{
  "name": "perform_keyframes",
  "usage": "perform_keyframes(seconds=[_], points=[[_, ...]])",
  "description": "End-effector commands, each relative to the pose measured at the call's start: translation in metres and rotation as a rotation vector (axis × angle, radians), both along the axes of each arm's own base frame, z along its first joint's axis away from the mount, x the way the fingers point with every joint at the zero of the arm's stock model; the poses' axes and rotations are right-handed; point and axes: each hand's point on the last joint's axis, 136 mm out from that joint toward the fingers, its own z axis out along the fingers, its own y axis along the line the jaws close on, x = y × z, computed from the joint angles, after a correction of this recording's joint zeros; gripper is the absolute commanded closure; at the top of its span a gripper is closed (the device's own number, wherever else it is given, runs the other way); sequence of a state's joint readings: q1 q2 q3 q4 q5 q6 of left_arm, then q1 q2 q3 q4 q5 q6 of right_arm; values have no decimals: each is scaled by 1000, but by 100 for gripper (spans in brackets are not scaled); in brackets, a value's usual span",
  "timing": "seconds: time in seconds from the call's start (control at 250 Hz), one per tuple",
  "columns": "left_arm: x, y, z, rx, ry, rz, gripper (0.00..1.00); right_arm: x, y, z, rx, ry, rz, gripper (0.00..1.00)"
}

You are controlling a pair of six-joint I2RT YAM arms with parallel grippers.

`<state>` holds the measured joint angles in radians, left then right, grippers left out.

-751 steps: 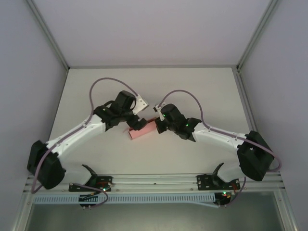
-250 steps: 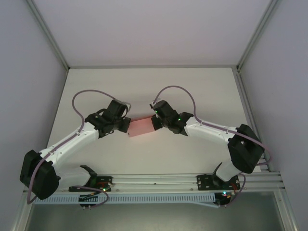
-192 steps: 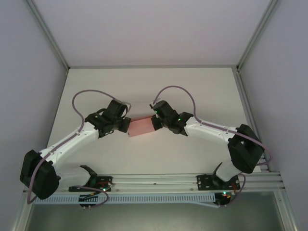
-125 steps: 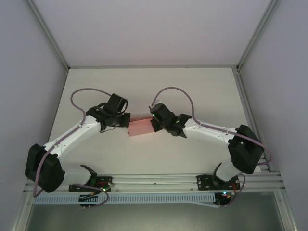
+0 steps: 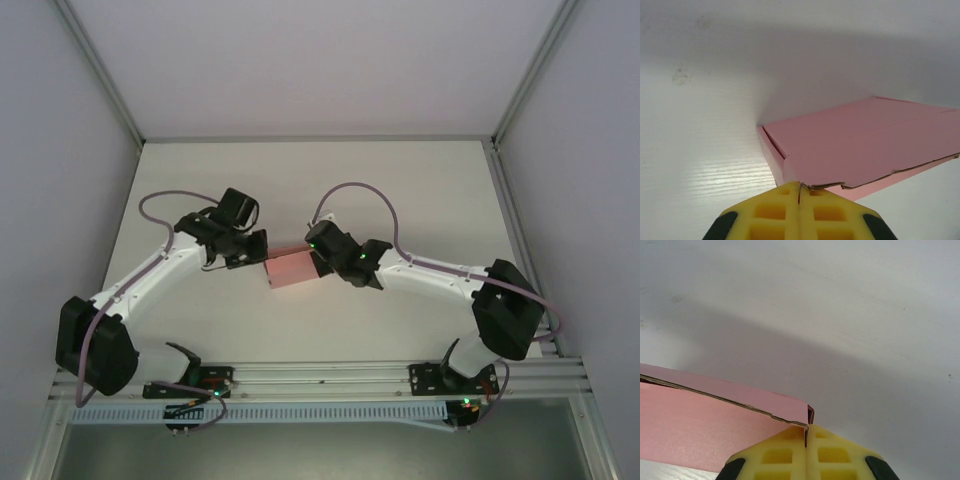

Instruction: Assemble paper box

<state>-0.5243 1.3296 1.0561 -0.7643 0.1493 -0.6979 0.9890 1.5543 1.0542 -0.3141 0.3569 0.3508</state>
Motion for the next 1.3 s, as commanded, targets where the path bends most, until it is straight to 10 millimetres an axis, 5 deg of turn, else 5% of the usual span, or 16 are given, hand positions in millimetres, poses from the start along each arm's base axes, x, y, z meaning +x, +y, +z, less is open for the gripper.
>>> perform_keyframes(seconds=[0.0,0.535,0.791,1.054,1.298], points=[[-3,2,2,-76,91,57,100,-24,-12,-40,-115,124,21,100],[6,5,-3,-97,120,17,100,-27,-17,-47,-124,133,4,100],[-24,12,-39,81,58,-126,100,-26,-16,-51,-120,111,16,100],[-40,19,-55,312,-48,-145,100,-24,-14,-57,-108,66,42,100],[-51,6,-73,296,-90,-143,100,-33,-13,-65,-74,35,120,97]])
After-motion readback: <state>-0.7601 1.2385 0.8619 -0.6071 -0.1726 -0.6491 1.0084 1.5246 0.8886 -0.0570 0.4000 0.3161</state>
